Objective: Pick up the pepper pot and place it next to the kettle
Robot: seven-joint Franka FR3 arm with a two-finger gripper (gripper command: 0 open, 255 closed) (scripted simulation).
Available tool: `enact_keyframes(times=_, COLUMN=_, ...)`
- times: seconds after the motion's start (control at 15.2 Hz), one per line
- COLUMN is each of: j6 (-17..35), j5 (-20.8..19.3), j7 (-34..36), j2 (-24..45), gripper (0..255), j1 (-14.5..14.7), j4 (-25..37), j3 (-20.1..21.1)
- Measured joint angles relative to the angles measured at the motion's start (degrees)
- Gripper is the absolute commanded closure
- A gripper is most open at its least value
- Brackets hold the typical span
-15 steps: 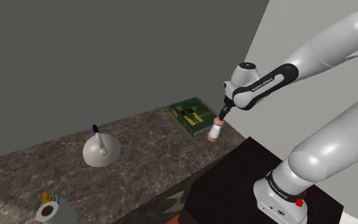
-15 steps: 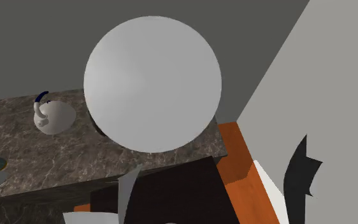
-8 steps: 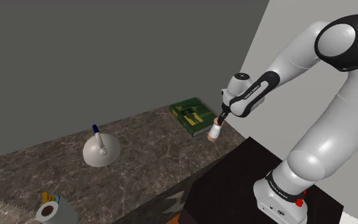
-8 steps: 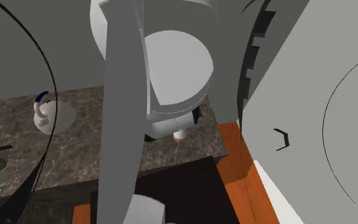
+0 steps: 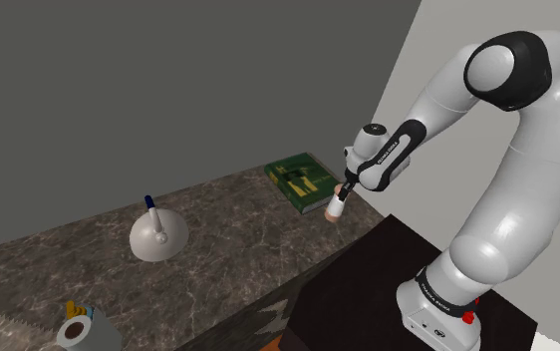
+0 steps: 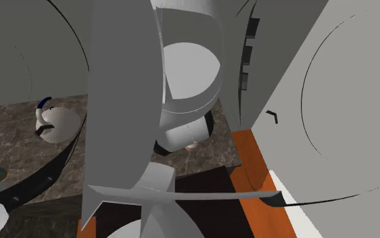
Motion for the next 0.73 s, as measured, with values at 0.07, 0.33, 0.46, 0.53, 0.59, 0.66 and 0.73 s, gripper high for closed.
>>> enact_keyframes(times=0.07, j6=0.1, j5=0.0, j7=0.0, j2=0.1, gripper=0, j1=0.0, j4=0.0, j3=0.0)
enact_keyframes(times=0.33, j6=0.1, j5=-0.1, j7=0.1, j2=0.2, gripper=255, j1=0.0, j4=0.0, j3=0.0)
enact_keyframes(times=0.46, j6=0.1, j5=-0.1, j7=0.1, j2=0.1, gripper=255, j1=0.0, j4=0.1, j3=-0.1)
enact_keyframes(times=0.53, j6=0.1, j5=-0.1, j7=0.1, j2=0.1, gripper=255, j1=0.0, j4=0.1, j3=-0.1)
enact_keyframes(times=0.59, j6=0.2, j5=-0.1, j7=0.1, j2=0.1, gripper=255, j1=0.0, j4=0.0, j3=-0.1)
enact_keyframes(times=0.66, j6=0.2, j5=-0.1, j7=0.1, j2=0.1, gripper=255, j1=0.0, j4=0.1, j3=-0.1)
enact_keyframes(times=0.73, j6=0.2, j5=-0.1, j7=0.1, j2=0.1, gripper=255, j1=0.0, j4=0.1, j3=-0.1)
